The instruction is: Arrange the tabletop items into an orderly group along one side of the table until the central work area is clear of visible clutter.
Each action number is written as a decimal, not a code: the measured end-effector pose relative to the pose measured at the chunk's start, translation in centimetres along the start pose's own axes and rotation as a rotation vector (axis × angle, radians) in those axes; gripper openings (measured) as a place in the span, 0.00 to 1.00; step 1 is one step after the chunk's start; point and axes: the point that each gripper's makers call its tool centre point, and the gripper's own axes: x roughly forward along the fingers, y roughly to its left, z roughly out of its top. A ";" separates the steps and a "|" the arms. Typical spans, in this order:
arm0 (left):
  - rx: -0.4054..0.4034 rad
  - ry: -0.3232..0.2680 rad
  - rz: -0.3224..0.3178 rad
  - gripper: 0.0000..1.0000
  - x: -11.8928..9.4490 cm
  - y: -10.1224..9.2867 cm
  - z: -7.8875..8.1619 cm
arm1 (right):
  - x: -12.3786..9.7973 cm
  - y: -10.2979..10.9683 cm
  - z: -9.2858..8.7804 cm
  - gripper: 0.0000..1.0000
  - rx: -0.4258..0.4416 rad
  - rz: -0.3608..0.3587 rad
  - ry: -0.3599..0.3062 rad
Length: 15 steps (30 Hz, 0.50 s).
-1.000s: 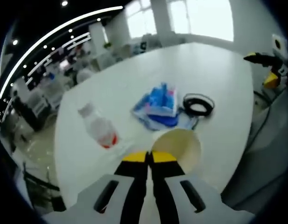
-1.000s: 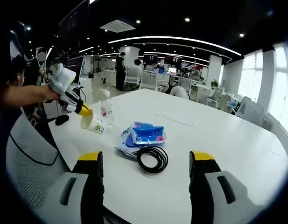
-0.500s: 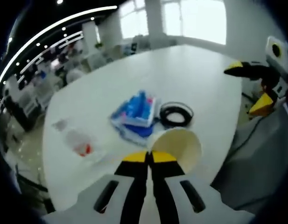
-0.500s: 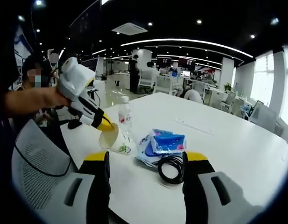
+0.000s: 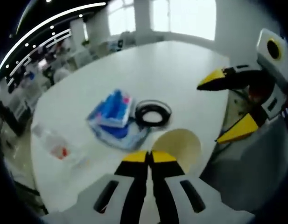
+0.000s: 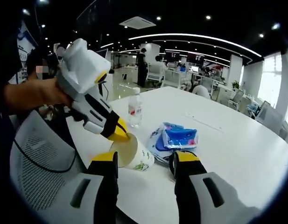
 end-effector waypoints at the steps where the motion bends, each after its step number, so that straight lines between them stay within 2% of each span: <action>1: 0.005 0.001 -0.003 0.00 0.1 -0.2 0.1 | 0.1 0.1 -0.1 0.43 -0.003 0.003 0.006; 15: 0.036 0.014 -0.054 0.00 0.9 -3.3 0.4 | 1.0 0.5 -1.8 0.25 -0.033 0.011 0.066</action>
